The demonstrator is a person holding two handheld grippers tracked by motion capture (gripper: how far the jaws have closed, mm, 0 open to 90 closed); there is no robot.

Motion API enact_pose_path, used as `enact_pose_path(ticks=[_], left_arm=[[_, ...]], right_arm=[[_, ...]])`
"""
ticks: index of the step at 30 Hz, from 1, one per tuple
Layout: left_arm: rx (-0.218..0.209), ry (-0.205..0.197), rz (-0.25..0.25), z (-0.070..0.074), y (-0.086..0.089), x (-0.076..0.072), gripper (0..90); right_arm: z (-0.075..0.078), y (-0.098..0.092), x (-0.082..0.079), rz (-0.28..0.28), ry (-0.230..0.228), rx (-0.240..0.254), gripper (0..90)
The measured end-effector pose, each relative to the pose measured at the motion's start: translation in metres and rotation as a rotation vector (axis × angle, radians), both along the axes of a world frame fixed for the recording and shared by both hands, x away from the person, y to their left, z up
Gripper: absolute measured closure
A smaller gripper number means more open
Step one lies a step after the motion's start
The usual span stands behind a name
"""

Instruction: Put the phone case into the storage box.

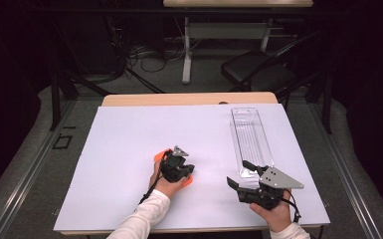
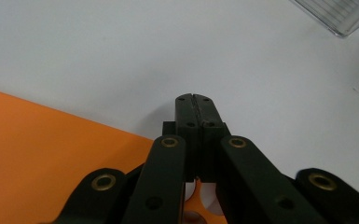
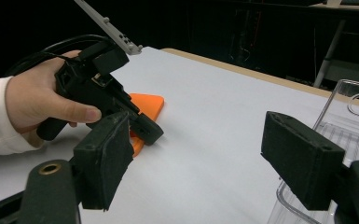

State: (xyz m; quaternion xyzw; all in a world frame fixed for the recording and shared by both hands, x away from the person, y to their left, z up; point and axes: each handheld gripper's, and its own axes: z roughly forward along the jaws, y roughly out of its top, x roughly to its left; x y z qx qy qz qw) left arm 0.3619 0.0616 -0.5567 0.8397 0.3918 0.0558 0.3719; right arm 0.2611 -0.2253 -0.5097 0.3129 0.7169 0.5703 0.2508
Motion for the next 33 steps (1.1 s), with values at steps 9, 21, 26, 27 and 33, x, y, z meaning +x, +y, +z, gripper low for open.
enact_pose_path(ticks=[9, 21, 26, 27, 33], left_arm=[[0.000, 0.008, -0.021, 0.000, 0.010, -0.012, 90.0], [-0.001, 0.020, -0.027, 0.001, 0.029, -0.026, 90.0], [0.008, 0.024, -0.020, 0.002, 0.036, -0.032, 90.0], [0.014, 0.035, -0.031, 0.003, 0.038, -0.033, 90.0], [0.008, 0.023, -0.013, 0.004, 0.046, -0.041, 90.0]], right_arm=[[0.000, 0.000, 0.000, -0.001, 0.006, -0.002, 23.8], [-0.001, 0.001, 0.000, -0.004, 0.013, -0.002, 23.7], [-0.001, 0.000, 0.000, -0.003, 0.013, -0.004, 23.8], [-0.001, 0.000, 0.000, -0.003, 0.014, -0.004, 23.8], [0.000, -0.001, 0.000, -0.003, 0.011, -0.001, 23.8]])
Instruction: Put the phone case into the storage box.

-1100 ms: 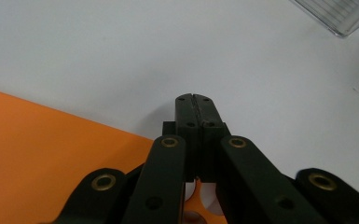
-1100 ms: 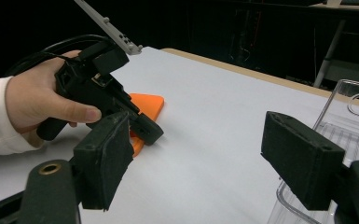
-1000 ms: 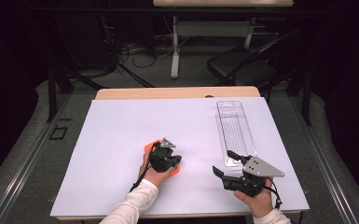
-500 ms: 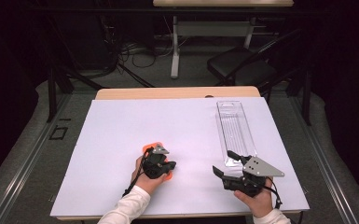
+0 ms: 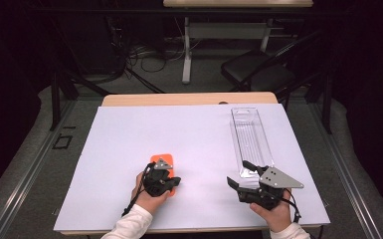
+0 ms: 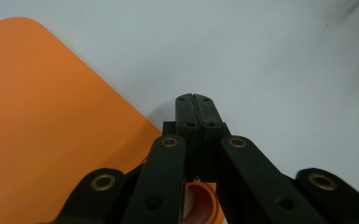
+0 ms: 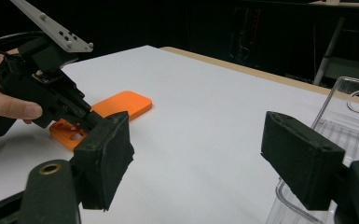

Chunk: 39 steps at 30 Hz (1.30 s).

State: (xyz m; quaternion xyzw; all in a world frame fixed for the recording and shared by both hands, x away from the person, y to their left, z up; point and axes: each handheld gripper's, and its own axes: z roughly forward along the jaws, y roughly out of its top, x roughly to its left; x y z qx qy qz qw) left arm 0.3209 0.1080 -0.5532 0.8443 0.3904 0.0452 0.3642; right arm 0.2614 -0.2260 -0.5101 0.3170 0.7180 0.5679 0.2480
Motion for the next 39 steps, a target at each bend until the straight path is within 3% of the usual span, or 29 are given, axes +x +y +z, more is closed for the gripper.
enact_pose_path(ticks=[10, 17, 25, 32, 39], left_arm=[[0.005, -0.005, 0.016, 0.002, 0.014, -0.013, 90.0], [0.040, -0.014, 0.018, 0.004, 0.022, -0.019, 90.0], [0.025, -0.010, 0.047, 0.005, 0.036, -0.025, 90.0], [0.067, -0.044, 0.059, 0.007, 0.041, -0.031, 90.0], [0.079, -0.034, 0.081, 0.008, 0.048, -0.034, 90.0]], right_arm=[[0.000, 0.001, 0.000, 0.002, 0.004, -0.002, 23.8], [-0.001, 0.000, 0.001, 0.001, 0.008, 0.000, 23.8], [-0.001, 0.000, 0.001, 0.000, 0.012, -0.002, 23.8], [-0.001, 0.000, 0.001, 0.001, 0.011, 0.003, 23.8], [-0.001, 0.000, 0.001, -0.001, 0.009, 0.004, 23.8]])
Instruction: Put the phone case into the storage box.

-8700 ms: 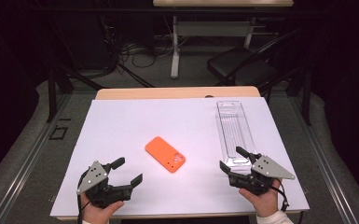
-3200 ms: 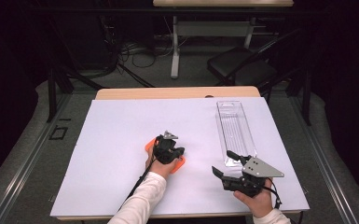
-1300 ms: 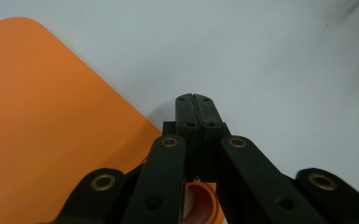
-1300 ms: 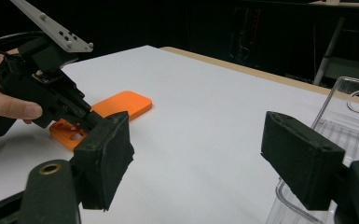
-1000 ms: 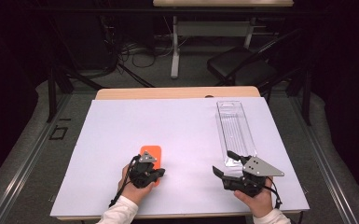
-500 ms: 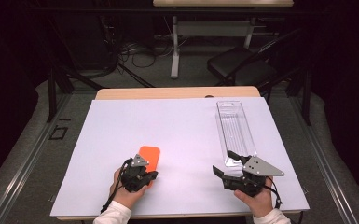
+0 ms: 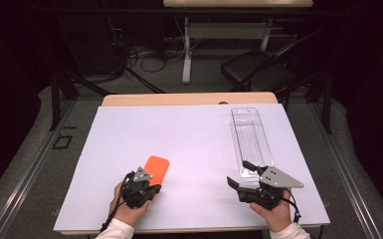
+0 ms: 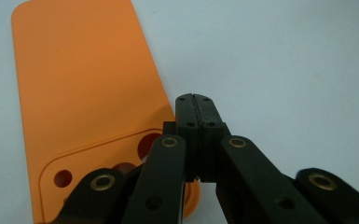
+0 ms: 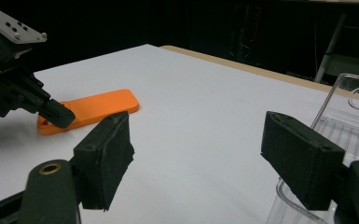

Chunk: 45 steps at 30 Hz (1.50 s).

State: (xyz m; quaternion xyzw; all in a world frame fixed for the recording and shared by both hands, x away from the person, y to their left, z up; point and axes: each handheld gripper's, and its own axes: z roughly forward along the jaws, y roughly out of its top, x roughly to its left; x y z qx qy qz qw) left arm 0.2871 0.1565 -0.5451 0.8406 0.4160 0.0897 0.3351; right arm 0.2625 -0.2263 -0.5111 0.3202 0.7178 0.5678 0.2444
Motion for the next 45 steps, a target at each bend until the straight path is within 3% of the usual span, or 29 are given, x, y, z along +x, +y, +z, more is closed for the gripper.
enact_pose_path(ticks=[5, 13, 18, 30, 40, 45], left_arm=[[0.009, 0.015, 0.032, 0.002, 0.003, -0.001, 90.0], [0.027, 0.046, 0.126, 0.004, 0.004, -0.002, 90.0], [0.046, 0.041, 0.156, 0.005, 0.003, -0.002, 90.0], [0.050, 0.029, 0.166, 0.006, 0.005, -0.002, 89.9], [-0.011, 0.003, 0.162, 0.010, 0.008, -0.001, 74.8], [-0.028, -0.039, 0.169, 0.010, 0.009, 0.000, 62.8]], right_arm=[[0.000, 0.000, 0.000, 0.000, -0.001, -0.001, 23.8], [0.001, 0.000, -0.001, 0.002, -0.002, -0.006, 23.9], [0.001, 0.001, -0.001, 0.004, -0.007, -0.004, 23.8], [0.000, 0.000, 0.000, 0.008, -0.001, -0.006, 23.8], [0.000, 0.001, 0.000, 0.010, 0.004, -0.011, 23.9], [0.000, 0.001, 0.000, 0.011, 0.003, -0.010, 23.8]])
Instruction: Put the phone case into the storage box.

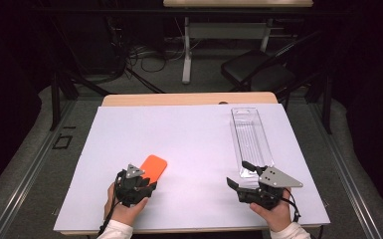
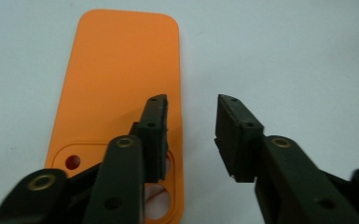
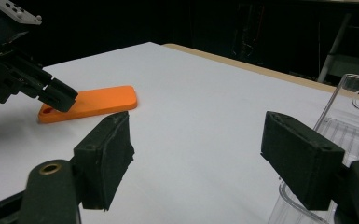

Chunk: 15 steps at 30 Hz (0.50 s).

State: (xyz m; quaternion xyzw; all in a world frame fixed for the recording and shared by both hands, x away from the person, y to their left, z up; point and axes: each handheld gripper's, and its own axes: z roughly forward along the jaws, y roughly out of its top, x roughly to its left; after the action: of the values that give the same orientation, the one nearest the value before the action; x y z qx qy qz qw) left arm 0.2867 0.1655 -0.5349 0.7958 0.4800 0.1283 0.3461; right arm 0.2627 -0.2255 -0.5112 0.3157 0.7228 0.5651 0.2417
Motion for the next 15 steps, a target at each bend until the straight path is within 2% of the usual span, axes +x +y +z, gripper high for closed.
enact_pose_path(ticks=[2, 8, 14, 15], left_arm=[[0.007, -0.012, -0.003, 0.000, 0.001, 0.001, 55.9], [-0.002, -0.029, 0.015, -0.002, 0.005, 0.003, 44.4], [-0.036, -0.006, 0.028, -0.004, 0.012, 0.007, 44.3], [-0.037, -0.014, 0.029, -0.005, 0.014, 0.008, 44.4]], right_arm=[[0.000, 0.000, 0.000, 0.000, 0.002, 0.000, 23.8], [0.000, 0.000, 0.000, 0.001, 0.001, -0.003, 23.8], [0.000, 0.000, 0.000, 0.005, 0.001, -0.007, 23.9], [0.000, 0.000, 0.000, 0.005, 0.001, -0.007, 23.9]])
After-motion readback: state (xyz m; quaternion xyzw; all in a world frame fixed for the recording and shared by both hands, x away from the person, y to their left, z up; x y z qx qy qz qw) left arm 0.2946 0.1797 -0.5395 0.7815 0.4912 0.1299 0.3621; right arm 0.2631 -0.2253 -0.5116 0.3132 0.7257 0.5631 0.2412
